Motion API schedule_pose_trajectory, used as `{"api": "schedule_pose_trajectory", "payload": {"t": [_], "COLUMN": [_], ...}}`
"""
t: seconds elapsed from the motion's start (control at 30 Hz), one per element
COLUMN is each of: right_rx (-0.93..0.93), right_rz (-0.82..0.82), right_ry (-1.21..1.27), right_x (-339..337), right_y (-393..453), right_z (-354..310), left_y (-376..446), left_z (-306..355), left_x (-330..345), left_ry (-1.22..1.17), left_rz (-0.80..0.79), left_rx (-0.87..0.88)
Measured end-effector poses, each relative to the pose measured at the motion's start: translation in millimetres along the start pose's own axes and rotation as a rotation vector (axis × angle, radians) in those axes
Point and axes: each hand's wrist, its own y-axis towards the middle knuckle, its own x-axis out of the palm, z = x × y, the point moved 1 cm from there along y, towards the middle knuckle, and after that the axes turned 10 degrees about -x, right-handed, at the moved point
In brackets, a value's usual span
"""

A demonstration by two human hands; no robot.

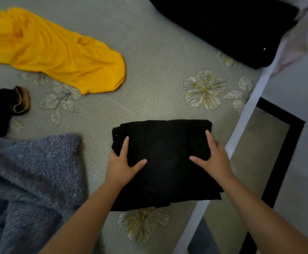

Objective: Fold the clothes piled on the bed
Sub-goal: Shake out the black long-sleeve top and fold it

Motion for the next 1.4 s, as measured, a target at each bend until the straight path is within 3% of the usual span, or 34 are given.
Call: {"api": "schedule_pose_trajectory", "payload": {"t": [0.1, 0.3, 0.37, 0.57, 0.73, 0.97, 1.23, 1.4], "right_rx": [-0.018, -0.019, -0.029, -0.032, -0.097, -0.131, -0.107, -0.127], "right_rz": [-0.116, -0.183, -0.238, -0.241, -0.189, -0.036, 0.103, 0.207], "right_ry": [0.059, 0.111, 0.121, 0.089, -0.105, -0.054, 0.103, 0.239], "right_x": [4, 4, 2, -11, -55, -157, -277, -328], "right_y": [-12, -18, -23, -43, -30, 41, 196, 287], "right_z": [-2, 6, 6, 2, -17, -35, 10, 18], "left_y": [-18, -37, -48, -67, -66, -32, 74, 158], "left_z": [-11, -31, -34, -26, 11, 146, 381, 509], "left_x": [12, 6, 11, 29, 5, -45, -58, -87], "left_ry": [-0.13, -0.35, -0.331, -0.358, -0.235, -0.154, 0.037, 0.224], "left_rz": [-0.085, -0.28, -0.328, -0.245, -0.175, 0.004, 0.204, 0.385], "left_rx": [-0.015, 0.012, 0.015, -0.077, -0.023, 0.13, 0.152, 0.314]}}
